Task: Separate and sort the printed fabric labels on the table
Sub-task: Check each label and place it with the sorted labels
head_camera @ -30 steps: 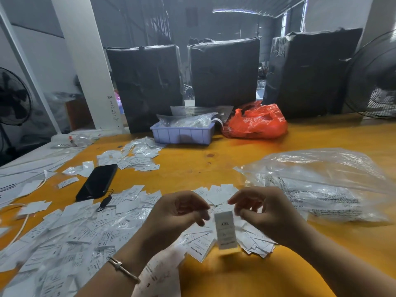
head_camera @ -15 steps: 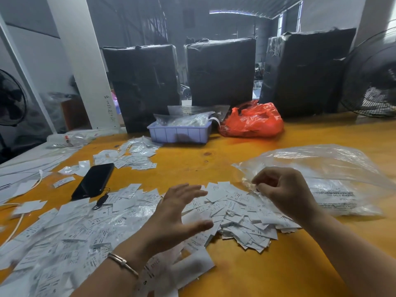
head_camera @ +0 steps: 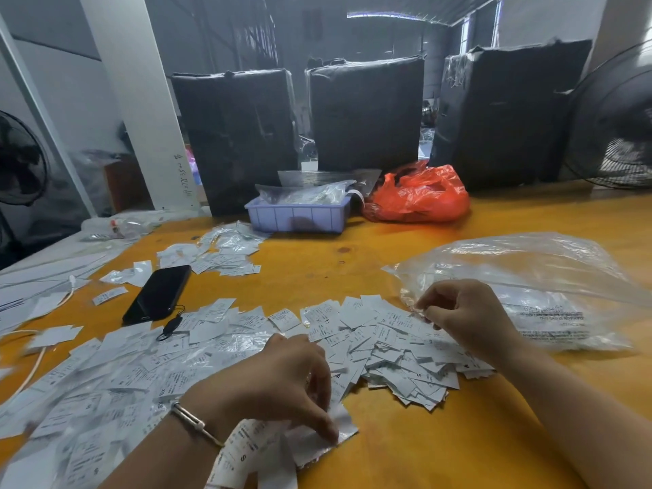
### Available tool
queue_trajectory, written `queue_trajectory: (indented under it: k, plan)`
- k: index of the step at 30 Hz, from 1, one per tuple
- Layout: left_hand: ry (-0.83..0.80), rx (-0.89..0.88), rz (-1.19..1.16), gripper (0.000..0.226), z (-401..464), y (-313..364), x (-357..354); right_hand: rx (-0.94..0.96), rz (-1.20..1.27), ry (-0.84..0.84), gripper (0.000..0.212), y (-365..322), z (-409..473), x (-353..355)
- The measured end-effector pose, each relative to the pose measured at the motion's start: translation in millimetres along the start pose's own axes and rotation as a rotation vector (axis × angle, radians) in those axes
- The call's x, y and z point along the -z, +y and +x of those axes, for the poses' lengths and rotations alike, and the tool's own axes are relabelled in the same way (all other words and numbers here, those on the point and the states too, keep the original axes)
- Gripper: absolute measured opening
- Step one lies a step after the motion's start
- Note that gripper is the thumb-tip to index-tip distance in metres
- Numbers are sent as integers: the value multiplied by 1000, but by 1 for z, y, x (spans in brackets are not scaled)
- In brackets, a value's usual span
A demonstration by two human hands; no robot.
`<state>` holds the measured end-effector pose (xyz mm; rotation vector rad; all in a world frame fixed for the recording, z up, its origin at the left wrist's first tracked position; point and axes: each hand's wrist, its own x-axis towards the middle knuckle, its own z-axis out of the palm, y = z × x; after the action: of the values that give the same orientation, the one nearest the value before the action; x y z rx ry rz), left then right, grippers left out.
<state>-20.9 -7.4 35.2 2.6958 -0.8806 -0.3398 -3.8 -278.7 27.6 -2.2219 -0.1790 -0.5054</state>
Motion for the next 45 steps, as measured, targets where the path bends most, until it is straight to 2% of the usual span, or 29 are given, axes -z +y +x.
queue_trajectory:
  k: [4, 6, 9, 11, 14, 16, 18, 20, 23, 24, 28, 31, 35, 37, 43, 45]
  plan:
    - [18, -26, -52, 25, -2, 0, 1, -15, -72, 63, 20, 4, 1, 1]
    - [76, -53, -168, 15, -5, 0, 5, -1, -193, 139, 17, 5, 2, 3]
    - [263, -73, -361, 11, -8, -8, 15, -4, -378, 295, 12, 5, 3, 8]
    - [458, -18, -421, 13, -10, -16, 20, -40, -498, 332, 17, 9, 5, 12]
    - [800, 137, -168, 21, -11, -27, 21, -200, -650, 219, 35, 18, 8, 19]
    - [875, 232, -17, 38, -10, -31, 19, -305, -800, 86, 37, 24, 12, 21]
    - [790, 308, 37, 45, -9, -32, 17, -379, -813, 5, 25, 30, 15, 19]
    - [604, 400, 26, 41, -7, -32, 12, -410, -797, -30, 17, 34, 18, 17]
    - [442, 515, 33, 13, -5, -27, 6, -389, -835, 23, 23, 39, 19, 17]
    - [442, 527, 32, 13, -4, -27, 5, -377, -852, 40, 24, 39, 19, 17]
    - [513, 481, -24, 38, 0, -23, 2, -356, -749, 126, 24, 43, 19, 16]
    - [586, 379, -114, 31, 2, -17, -1, -335, -743, 212, 19, 43, 19, 16]
    - [595, 278, -229, 23, 5, -11, -7, -389, -849, 94, 15, 41, 20, 15]
    - [590, 252, -244, 22, 6, -11, -9, -405, -836, 102, 15, 44, 21, 16]
    - [541, 229, -265, 21, 8, -12, -15, -372, -644, 240, 19, 50, 21, 18]
    - [544, 222, -263, 21, 9, -13, -15, -307, -646, 317, 20, 45, 20, 19]
